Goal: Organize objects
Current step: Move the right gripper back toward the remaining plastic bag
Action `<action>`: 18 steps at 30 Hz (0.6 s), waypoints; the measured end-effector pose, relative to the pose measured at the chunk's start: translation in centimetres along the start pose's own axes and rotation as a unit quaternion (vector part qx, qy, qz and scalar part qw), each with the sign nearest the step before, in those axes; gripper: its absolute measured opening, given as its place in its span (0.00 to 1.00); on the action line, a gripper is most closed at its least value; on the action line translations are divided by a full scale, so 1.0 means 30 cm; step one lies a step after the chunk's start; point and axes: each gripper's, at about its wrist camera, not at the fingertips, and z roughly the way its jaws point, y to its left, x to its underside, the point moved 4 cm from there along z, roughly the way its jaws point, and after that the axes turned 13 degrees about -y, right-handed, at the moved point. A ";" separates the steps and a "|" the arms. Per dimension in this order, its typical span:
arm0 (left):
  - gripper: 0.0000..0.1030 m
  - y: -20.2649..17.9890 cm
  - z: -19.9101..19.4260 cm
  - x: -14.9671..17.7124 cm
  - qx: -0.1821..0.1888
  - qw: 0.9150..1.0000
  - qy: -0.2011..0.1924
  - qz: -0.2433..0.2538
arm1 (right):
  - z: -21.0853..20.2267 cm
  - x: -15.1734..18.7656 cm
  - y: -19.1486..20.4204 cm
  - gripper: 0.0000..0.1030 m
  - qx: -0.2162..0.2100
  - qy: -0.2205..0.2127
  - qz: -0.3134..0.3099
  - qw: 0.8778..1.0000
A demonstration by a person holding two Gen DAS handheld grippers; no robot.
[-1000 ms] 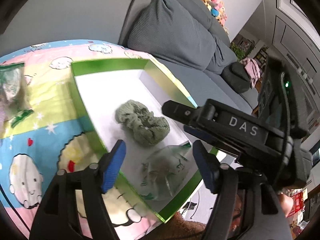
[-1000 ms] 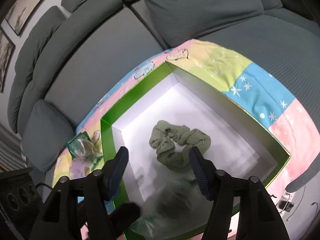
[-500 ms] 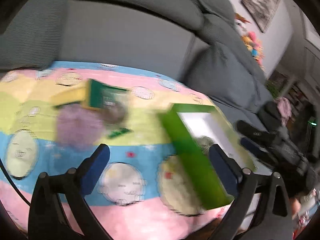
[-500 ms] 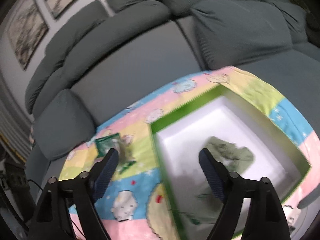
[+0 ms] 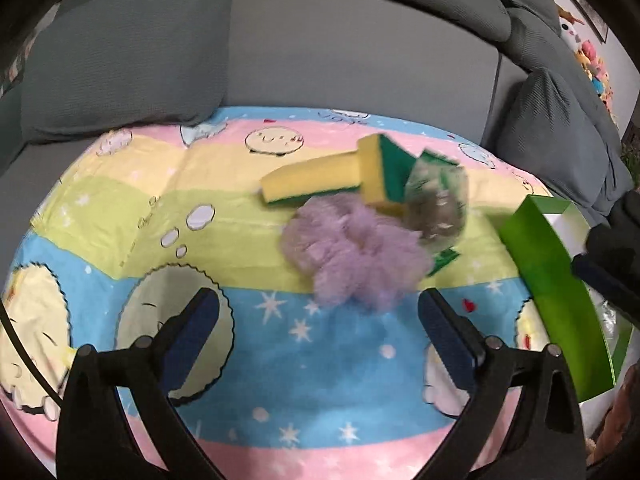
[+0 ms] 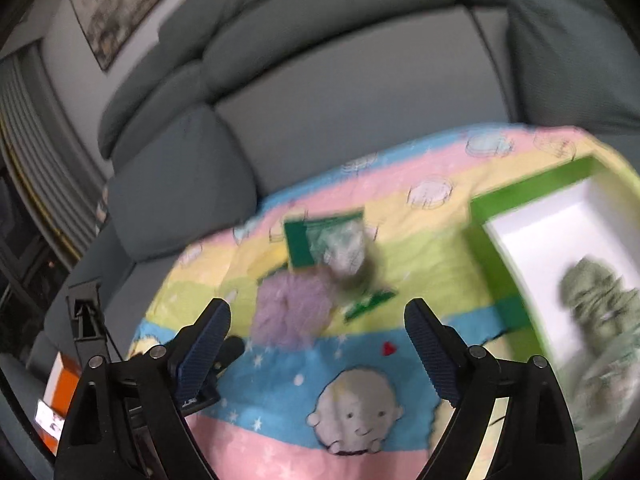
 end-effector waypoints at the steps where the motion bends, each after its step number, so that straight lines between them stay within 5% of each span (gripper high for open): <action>1: 0.97 0.016 0.005 0.014 0.000 1.000 0.002 -0.011 | 0.030 0.020 0.011 0.87 -0.004 0.015 0.005 1.000; 4: 0.97 0.029 0.001 0.023 0.008 1.000 0.004 -0.026 | 0.097 0.070 0.047 0.87 -0.011 0.036 -0.004 0.999; 18: 0.97 0.064 0.066 0.036 0.011 0.999 0.027 -0.034 | 0.250 0.128 0.017 0.87 0.088 0.040 -0.055 0.994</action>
